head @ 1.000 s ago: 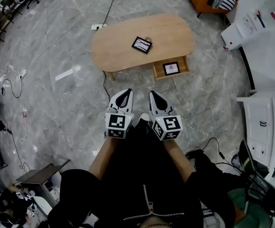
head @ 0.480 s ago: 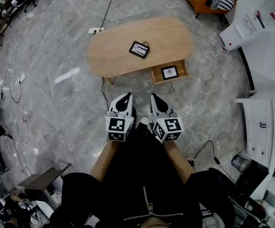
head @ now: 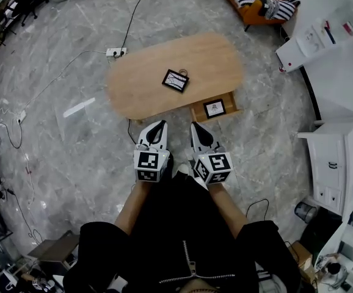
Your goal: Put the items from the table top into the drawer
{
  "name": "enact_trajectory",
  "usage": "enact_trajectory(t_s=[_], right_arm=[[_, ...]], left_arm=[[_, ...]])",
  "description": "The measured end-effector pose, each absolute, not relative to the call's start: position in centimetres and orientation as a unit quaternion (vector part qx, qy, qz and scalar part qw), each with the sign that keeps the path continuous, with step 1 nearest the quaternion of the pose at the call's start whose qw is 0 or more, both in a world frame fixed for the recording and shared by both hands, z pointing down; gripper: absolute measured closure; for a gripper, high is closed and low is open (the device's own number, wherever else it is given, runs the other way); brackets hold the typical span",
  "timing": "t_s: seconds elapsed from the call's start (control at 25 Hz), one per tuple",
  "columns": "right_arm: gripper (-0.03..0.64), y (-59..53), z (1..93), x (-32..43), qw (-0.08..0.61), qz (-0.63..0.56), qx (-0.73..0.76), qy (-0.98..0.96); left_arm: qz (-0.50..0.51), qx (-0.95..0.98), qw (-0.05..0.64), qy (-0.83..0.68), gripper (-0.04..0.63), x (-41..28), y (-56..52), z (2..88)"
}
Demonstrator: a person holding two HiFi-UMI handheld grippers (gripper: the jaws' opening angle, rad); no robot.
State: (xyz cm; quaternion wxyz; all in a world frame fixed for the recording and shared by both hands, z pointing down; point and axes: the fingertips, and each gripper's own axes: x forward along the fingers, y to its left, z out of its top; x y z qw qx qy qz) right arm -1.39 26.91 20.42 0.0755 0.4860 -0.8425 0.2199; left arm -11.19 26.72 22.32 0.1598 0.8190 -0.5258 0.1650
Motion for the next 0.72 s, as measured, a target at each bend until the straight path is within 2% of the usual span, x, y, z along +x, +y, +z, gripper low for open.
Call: enact_trajectory(t_s=[0.2, 0.72], right_arm=[[0.609, 23.2, 20.3, -2.9, 0.079, 0.221, 0.501, -0.833], [0.609, 16.1, 20.4, -5.2, 0.081, 0.225, 0.543, -0.805]], left_arm=[[0.138, 0.836, 0.174, -0.501, 0.581, -11.9, 22.6, 22.2], [0.146, 0.856, 0.184, -0.461, 0.581, -14.0, 14.9, 23.2]])
